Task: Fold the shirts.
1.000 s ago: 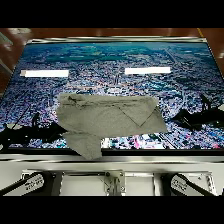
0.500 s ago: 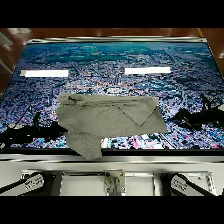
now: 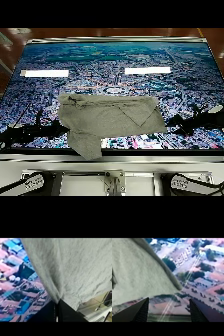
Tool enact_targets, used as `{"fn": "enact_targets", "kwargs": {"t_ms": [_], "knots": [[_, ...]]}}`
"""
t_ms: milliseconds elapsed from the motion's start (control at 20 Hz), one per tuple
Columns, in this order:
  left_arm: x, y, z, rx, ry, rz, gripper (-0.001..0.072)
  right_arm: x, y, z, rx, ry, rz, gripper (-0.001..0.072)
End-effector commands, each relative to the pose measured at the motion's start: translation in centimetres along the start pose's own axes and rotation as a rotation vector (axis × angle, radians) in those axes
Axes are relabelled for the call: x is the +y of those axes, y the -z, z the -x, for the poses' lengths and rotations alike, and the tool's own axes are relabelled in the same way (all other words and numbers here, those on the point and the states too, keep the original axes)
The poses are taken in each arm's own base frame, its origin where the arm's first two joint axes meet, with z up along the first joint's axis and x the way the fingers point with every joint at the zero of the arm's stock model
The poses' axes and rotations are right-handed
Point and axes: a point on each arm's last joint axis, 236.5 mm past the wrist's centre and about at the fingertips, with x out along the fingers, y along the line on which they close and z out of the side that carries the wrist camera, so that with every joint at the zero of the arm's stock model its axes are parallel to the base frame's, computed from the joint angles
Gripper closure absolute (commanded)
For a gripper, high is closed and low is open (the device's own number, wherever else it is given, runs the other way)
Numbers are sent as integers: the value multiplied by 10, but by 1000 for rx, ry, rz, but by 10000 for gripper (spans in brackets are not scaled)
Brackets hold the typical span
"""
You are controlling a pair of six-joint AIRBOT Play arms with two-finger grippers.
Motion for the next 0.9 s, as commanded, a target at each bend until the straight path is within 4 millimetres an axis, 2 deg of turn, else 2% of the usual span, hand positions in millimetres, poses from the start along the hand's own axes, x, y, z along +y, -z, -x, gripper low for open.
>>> {"fn": "enact_targets", "kwargs": {"t_ms": [0,150,300,350,400,450,550,650,700,750,800,850], "knots": [[-3,2,0,11,13,-6,669,0,-3,-19,28,-37,-45,79],[-3,2,0,11,13,-6,669,7,-8,-28,14,-20,-13,79],[-4,2,0,11,14,-6,669,20,-20,-40,-43,11,32,83],[-4,3,0,13,15,-6,669,24,-21,-42,-50,14,41,205],[-4,2,0,13,15,-8,669,27,-19,-44,-42,16,53,460],[-7,1,2,11,19,-25,670,30,-14,-44,-23,9,59,648],[-21,-8,9,3,40,-97,672,45,-4,-34,0,-35,159,643],[-57,-26,33,-50,71,-210,673,73,0,-3,-45,-88,327,643],[-82,-38,51,-99,83,-280,673,96,1,23,-99,-129,421,643],[-112,-51,75,-174,89,-357,673,119,-2,52,-175,-153,488,644],[-151,-64,109,-280,98,-444,673,145,-4,91,-284,-174,555,644],[-199,-71,150,-404,112,-541,673,172,-4,133,-405,-192,623,644]]}}
